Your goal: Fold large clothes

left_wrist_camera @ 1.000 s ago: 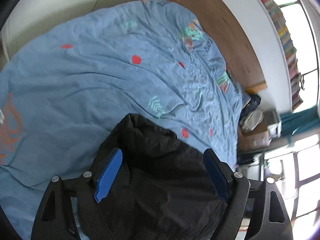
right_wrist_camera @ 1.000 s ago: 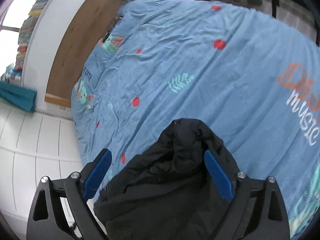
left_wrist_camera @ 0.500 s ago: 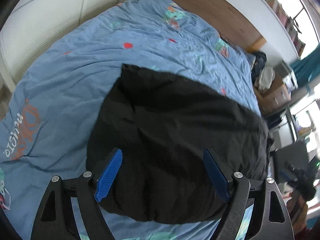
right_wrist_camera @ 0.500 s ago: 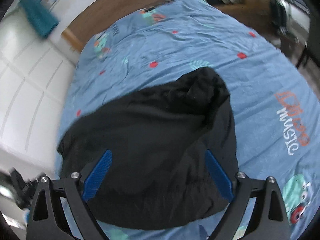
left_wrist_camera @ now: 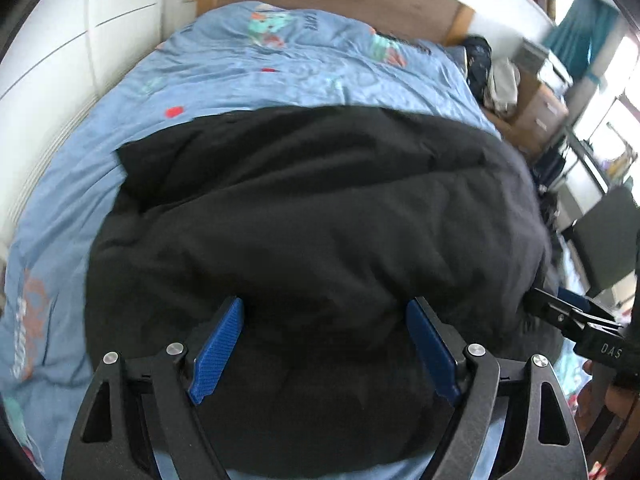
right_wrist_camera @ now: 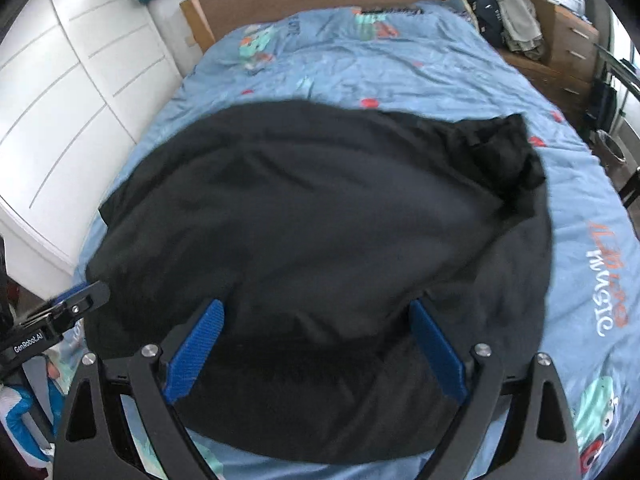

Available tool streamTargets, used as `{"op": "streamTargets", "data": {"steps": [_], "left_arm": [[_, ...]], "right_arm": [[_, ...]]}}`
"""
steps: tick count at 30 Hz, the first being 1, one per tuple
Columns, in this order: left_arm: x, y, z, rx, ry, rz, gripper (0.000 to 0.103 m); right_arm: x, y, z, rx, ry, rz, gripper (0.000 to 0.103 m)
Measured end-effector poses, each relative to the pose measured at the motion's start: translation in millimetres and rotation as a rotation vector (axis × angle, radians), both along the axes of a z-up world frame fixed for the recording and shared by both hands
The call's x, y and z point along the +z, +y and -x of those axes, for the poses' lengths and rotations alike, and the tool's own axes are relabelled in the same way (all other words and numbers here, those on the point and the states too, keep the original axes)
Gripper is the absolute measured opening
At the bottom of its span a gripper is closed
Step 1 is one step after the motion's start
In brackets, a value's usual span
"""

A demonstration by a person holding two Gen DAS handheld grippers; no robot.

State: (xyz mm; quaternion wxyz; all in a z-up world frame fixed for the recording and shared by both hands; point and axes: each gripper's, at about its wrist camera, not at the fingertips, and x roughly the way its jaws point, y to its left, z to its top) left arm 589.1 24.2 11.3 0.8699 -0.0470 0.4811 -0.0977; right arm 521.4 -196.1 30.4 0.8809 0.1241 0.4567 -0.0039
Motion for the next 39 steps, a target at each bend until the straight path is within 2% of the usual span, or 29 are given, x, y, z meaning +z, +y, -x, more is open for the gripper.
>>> {"op": "streamTargets", "data": {"steps": [3, 7, 12, 16, 22, 32, 39], "left_arm": [[-14.8, -9.9, -28.2, -0.019, 0.008, -0.044, 0.083], [-25.3, -12.7, -64.1, -0.009, 0.015, -0.053, 0.088], [-34.7, -16.4, -102.9, -0.002, 0.026, -0.073, 0.090], [-33.3, -19.2, -129.9, 0.001, 0.031, -0.089, 0.090], [-25.9, -17.0, -164.3, 0.014, 0.030, -0.101, 0.092], [-58.9, -24.2, -215.8, 0.039, 0.103, -0.141, 0.101], [-71.3, -19.2, -248.4, 0.073, 0.207, -0.137, 0.102]], "right_arm": [[-15.2, 0.3, -20.0, 0.002, 0.009, 0.009, 0.094], [-26.9, -5.3, -48.3, -0.002, 0.005, 0.004, 0.094], [-36.2, -12.1, -87.4, -0.005, -0.002, 0.012, 0.096], [-41.0, -18.5, -118.4, -0.012, 0.000, 0.008, 0.096], [-32.9, -31.6, -162.5, -0.016, -0.007, 0.005, 0.096], [-60.4, -52.5, -210.4, -0.060, 0.059, -0.054, 0.097], [-75.9, -59.3, -247.6, -0.060, 0.132, -0.051, 0.100]]}}
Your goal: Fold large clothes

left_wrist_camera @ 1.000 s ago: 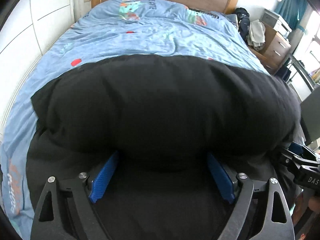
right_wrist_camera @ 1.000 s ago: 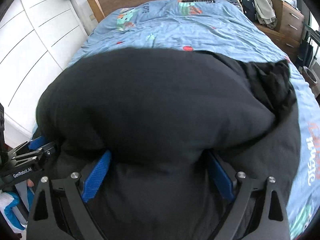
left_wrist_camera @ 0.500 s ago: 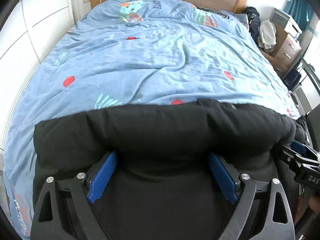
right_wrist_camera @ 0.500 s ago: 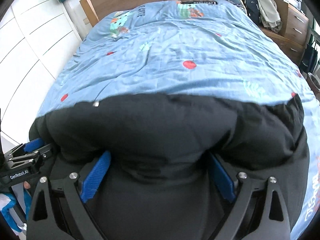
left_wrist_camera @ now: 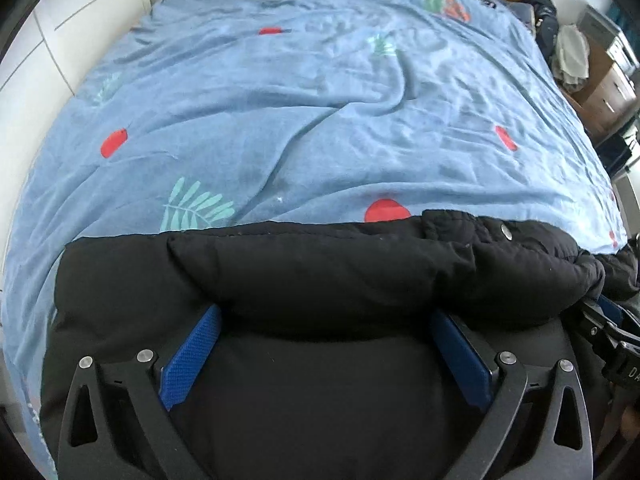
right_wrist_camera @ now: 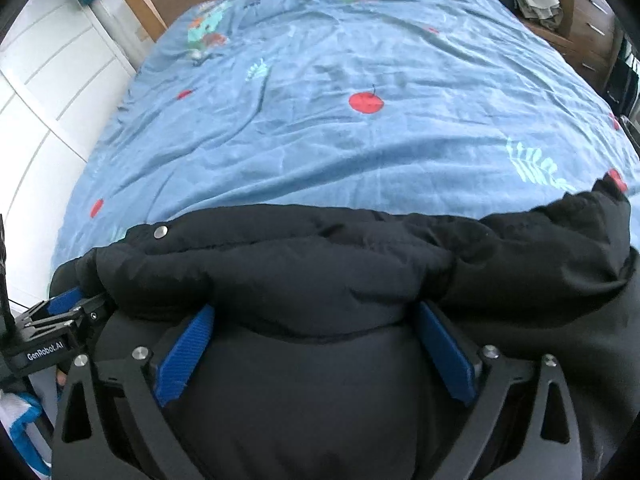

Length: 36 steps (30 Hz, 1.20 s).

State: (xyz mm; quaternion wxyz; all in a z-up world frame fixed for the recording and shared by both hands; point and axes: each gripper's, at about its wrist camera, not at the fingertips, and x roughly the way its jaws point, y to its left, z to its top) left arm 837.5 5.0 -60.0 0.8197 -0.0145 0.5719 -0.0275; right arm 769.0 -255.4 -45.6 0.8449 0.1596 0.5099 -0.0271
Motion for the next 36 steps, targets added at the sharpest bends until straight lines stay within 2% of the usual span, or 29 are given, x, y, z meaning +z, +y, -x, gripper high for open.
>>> {"op": "streamTargets", "data": {"steps": [3, 6, 12, 15, 19, 23, 26, 29, 32, 36], "left_arm": [[11.0, 6.7, 4.3, 0.026, -0.017, 0.036, 0.102], [24.2, 18.3, 10.5, 0.057, -0.040, 0.080, 0.102], [58.9, 43.7, 40.7, 0.037, -0.112, 0.081, 0.101], [64.6, 55.6, 62.5, 0.013, -0.130, 0.084, 0.101], [57.7, 62.4, 94.5, -0.018, -0.132, 0.091, 0.101], [38.6, 59.8, 112.0, -0.041, -0.122, 0.068, 0.101], [27.0, 58.7, 102.3, -0.030, -0.109, 0.062, 0.101], [20.4, 61.6, 83.5, -0.008, -0.101, 0.061, 0.101], [13.9, 67.4, 63.6, 0.028, -0.081, 0.062, 0.102], [11.0, 77.2, 44.6, 0.062, -0.057, 0.022, 0.102]], "right_arm": [[8.8, 2.3, -6.8, 0.014, 0.007, 0.044, 0.100], [35.2, 10.9, -5.3, 0.066, -0.053, 0.119, 0.100], [91.1, -12.1, 29.4, 0.049, -0.182, 0.066, 0.100], [103.2, -30.1, 63.4, 0.042, -0.195, 0.069, 0.100], [89.1, -46.5, 109.8, 0.028, -0.156, 0.038, 0.100], [64.1, -41.4, 130.7, 0.044, -0.117, 0.033, 0.100], [38.7, -38.9, 120.4, 0.040, -0.068, 0.041, 0.100], [24.1, -45.0, 106.5, 0.007, -0.062, 0.040, 0.100], [14.6, -57.4, 88.6, -0.037, -0.051, 0.029, 0.100], [5.3, -77.0, 69.0, -0.093, -0.019, 0.016, 0.100]]}}
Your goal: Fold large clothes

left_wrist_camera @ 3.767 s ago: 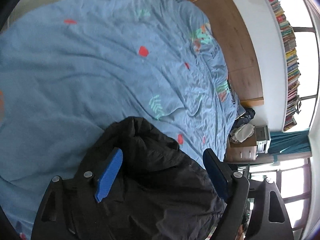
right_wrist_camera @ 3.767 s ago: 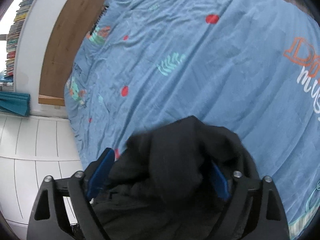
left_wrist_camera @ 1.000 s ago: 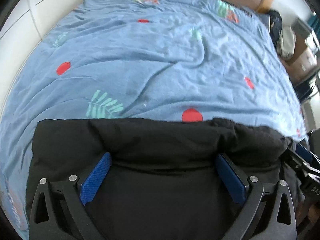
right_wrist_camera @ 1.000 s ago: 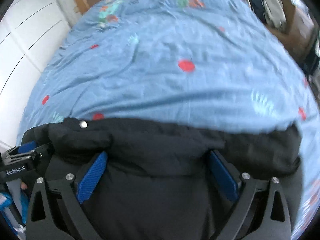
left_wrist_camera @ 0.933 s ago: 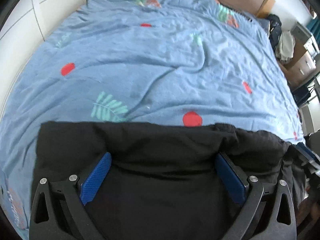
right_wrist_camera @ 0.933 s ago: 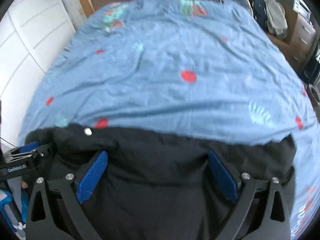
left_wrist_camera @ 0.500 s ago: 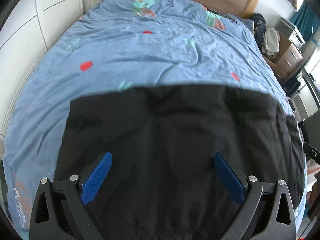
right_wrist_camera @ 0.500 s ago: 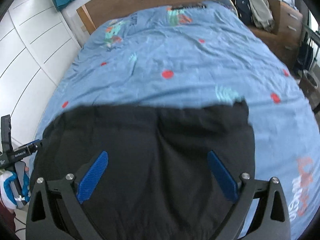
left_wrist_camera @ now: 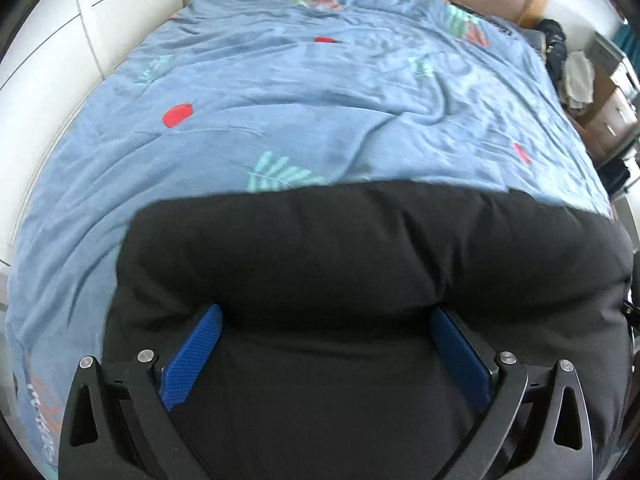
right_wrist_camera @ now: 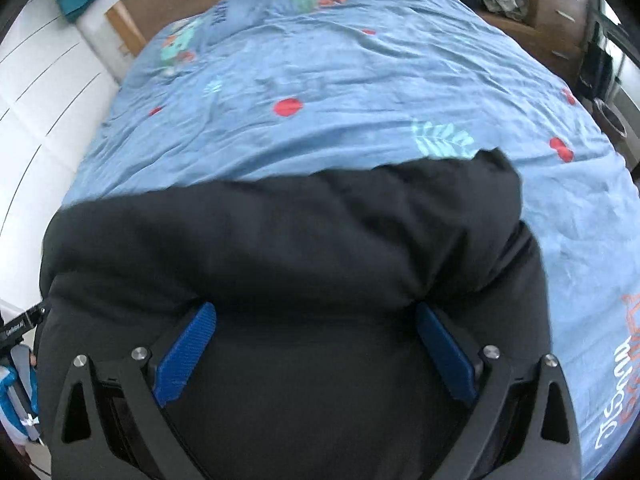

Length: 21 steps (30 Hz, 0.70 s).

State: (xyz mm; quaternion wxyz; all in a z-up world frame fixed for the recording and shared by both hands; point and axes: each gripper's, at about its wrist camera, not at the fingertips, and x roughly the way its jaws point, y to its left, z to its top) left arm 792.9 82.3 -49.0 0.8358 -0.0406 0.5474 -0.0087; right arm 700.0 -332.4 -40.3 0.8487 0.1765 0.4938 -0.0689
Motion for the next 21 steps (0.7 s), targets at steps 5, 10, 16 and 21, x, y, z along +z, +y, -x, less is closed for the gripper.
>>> {"op": "streamTargets", "data": {"steps": [5, 10, 16, 21], "left_arm": [[23.5, 16.2, 9.1, 0.041, -0.040, -0.040, 0.102], [48.8, 3.2, 51.7, -0.024, -0.124, -0.061, 0.102], [44.7, -23.0, 110.0, -0.082, -0.164, -0.016, 0.102], [26.5, -34.4, 128.9, -0.108, -0.172, -0.034, 0.102]], "right_arm": [[9.8, -19.0, -1.9, -0.065, 0.039, 0.114, 0.100], [47.0, 1.3, 23.2, 0.030, -0.047, 0.148, 0.100], [76.3, 63.7, 61.0, 0.215, -0.133, 0.131, 0.100], [70.4, 106.7, 72.2, 0.327, -0.141, 0.116, 0.100]]}}
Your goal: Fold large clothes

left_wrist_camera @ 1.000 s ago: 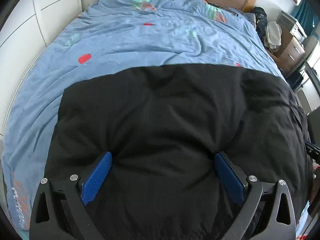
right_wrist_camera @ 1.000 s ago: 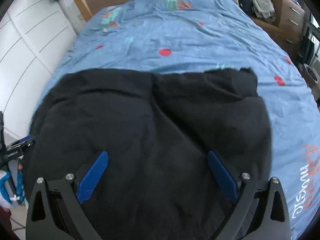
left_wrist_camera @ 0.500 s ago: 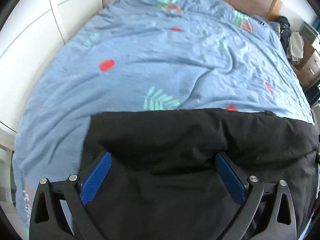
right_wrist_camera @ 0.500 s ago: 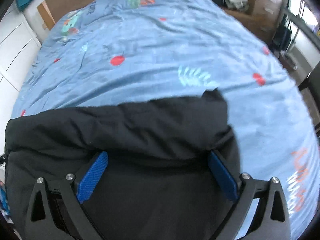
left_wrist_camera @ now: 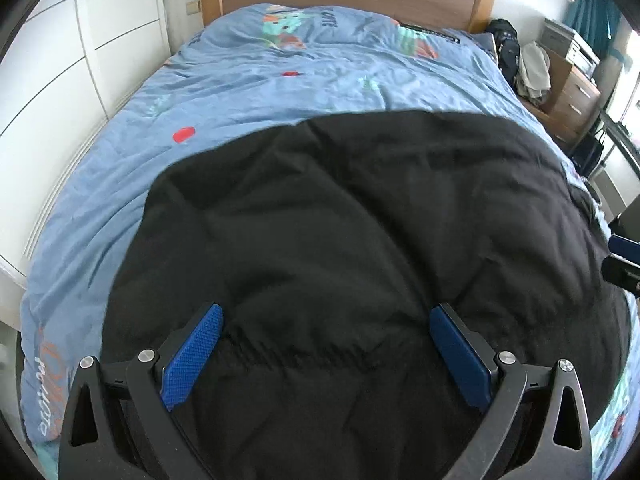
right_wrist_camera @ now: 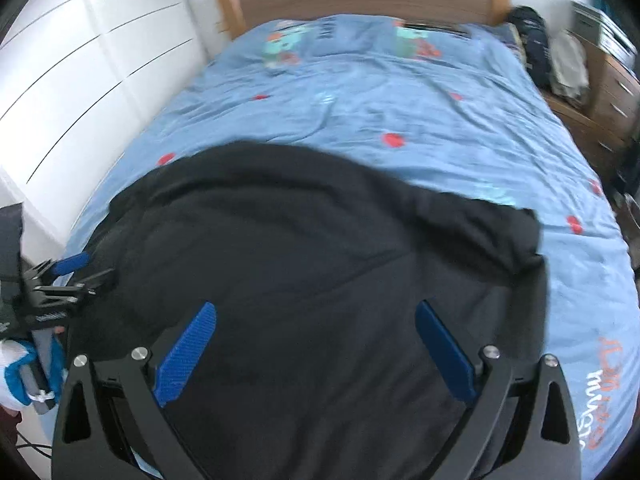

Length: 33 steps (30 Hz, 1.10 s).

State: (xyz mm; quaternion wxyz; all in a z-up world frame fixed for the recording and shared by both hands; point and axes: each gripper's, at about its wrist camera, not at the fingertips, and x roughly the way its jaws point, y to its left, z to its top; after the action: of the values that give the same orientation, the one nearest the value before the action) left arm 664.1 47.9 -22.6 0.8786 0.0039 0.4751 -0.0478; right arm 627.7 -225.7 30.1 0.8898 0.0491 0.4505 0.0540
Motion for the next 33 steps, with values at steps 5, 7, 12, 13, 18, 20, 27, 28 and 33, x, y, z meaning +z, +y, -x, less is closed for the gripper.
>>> {"op": "streamTargets", "data": {"steps": [5, 7, 12, 13, 18, 20, 27, 28, 33], "left_arm": [[-6.4, 2.5, 3.5, 0.006, -0.015, 0.000, 0.102], [-7.6, 2.1, 4.6, 0.005, -0.017, -0.005, 0.102], [-8.7, 1.1, 5.9, 0.002, -0.021, -0.016, 0.102], [-9.1, 1.0, 5.9, 0.003, -0.021, -0.017, 0.102], [-9.6, 0.4, 5.7, 0.006, -0.014, -0.022, 0.102], [-10.2, -0.4, 6.1, 0.007, -0.012, -0.025, 0.102], [-14.6, -0.1, 1.9, -0.017, 0.030, -0.032, 0.102], [-15.8, -0.5, -0.9, -0.027, 0.049, -0.032, 0.102], [-12.1, 6.4, -2.1, -0.037, 0.082, -0.001, 0.102]], "right_arm": [[-24.8, 19.6, -2.0, 0.023, 0.043, 0.001, 0.100], [-30.9, 19.7, -1.7, 0.014, 0.048, -0.008, 0.101], [-37.0, 9.8, 5.5, -0.008, 0.055, -0.014, 0.101], [-37.6, 7.8, 6.5, -0.012, 0.057, -0.011, 0.101], [-39.0, -8.0, 13.1, -0.043, 0.065, -0.004, 0.101], [-40.4, -15.9, 16.7, -0.060, 0.072, 0.003, 0.101], [-42.4, -57.7, 36.0, -0.153, 0.103, 0.024, 0.101], [-42.1, -65.5, 40.0, -0.168, 0.107, 0.030, 0.101], [-38.3, -105.6, 60.2, -0.252, 0.123, 0.038, 0.102]]}}
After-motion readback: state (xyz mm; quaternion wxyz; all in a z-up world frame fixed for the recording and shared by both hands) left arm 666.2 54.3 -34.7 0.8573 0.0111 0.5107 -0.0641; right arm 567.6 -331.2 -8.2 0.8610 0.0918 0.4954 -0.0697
